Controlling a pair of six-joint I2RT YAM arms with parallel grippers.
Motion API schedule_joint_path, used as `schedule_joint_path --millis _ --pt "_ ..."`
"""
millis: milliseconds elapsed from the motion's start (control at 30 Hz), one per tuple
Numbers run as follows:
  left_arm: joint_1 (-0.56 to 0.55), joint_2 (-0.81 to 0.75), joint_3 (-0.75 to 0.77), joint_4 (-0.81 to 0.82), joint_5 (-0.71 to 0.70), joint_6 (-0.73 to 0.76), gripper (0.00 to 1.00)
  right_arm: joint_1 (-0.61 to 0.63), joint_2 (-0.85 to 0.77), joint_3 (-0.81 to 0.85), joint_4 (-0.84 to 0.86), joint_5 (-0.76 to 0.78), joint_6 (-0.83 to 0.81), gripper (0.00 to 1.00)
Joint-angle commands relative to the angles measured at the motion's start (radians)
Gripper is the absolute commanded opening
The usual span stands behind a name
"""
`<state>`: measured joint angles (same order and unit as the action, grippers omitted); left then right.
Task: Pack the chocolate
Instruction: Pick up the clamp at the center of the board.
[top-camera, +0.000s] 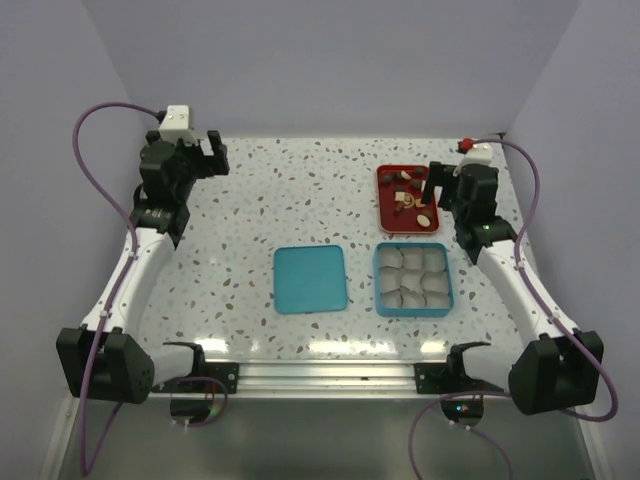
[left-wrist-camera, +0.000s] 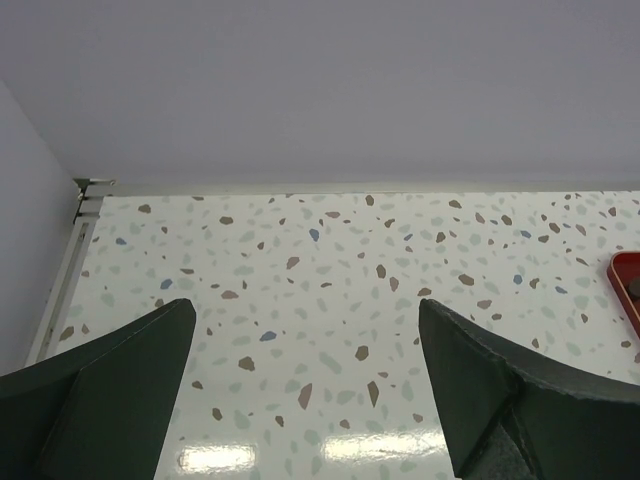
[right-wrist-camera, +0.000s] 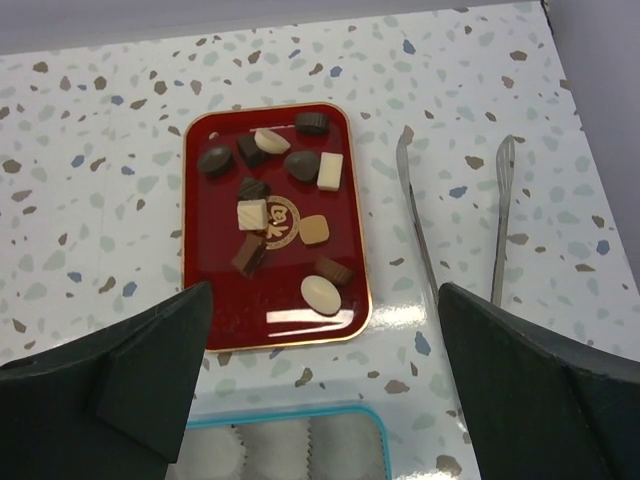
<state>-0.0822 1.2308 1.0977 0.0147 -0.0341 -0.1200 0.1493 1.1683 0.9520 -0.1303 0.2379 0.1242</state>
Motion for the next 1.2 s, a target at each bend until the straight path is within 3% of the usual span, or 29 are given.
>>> schedule_joint_path --millis 0,133,500,1167 --pt "-0.008 0.007 0.004 -0.007 0.000 0.003 1.00 -0.013 0.063 0.054 -0.057 0.054 0.022 0.99" --pt "-0.008 0.007 -0.001 -0.004 0.026 0.005 1.00 -0.082 0.183 0.088 -0.100 0.090 0.055 0.99" --pt "-0.011 0.019 -0.016 0.016 0.057 -0.009 1.00 -0.254 0.313 0.071 -0.135 0.035 0.097 0.99" --pt "-0.011 0.052 -0.030 0.031 0.073 -0.003 1.00 -0.310 0.556 0.113 -0.170 -0.044 0.095 0.99"
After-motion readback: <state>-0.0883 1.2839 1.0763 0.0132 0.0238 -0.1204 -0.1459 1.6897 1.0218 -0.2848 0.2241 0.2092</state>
